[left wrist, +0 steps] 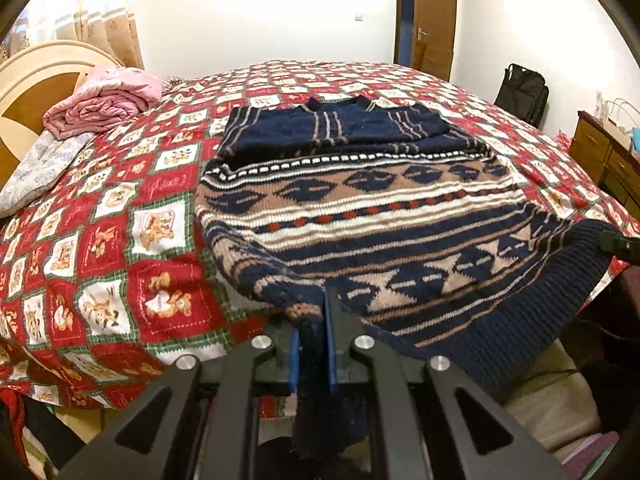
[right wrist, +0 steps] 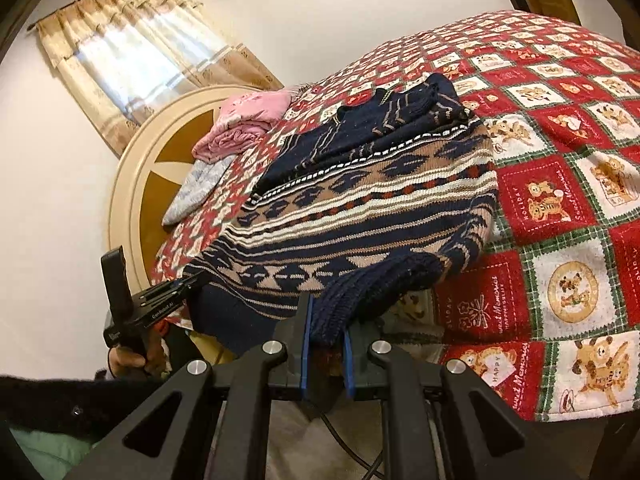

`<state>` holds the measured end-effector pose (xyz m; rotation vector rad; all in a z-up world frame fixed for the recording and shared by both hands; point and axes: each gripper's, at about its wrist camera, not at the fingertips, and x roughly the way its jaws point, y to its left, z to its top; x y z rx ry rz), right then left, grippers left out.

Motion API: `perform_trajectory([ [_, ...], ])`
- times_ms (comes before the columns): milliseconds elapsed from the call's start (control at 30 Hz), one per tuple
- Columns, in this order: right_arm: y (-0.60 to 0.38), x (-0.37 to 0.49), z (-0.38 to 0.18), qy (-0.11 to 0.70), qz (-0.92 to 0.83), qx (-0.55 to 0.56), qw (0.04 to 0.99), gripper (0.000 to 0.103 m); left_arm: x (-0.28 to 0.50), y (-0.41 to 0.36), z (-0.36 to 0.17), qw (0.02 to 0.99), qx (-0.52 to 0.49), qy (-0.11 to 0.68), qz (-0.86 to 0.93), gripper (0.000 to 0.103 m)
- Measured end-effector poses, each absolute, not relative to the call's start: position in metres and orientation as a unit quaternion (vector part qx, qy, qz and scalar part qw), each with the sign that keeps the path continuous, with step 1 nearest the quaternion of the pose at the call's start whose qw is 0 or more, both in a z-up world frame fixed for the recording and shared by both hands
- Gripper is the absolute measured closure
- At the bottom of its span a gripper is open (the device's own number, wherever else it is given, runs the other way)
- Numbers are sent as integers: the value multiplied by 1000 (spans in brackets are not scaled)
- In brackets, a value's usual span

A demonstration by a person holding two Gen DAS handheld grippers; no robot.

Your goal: Fold small clothes

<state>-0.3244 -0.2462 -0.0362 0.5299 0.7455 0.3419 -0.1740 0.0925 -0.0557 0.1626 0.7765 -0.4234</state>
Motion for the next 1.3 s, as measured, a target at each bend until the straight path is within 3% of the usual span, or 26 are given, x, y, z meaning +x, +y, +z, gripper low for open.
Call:
perform_trajectory([
  [333, -261, -316, -11, 316, 175, 286, 887, 90, -155, 114, -31, 887, -23, 384, -253, 92],
  [1300, -311, -215, 43, 241, 177, 363, 883, 90, -36, 114, 34, 885, -134, 372, -247, 92],
])
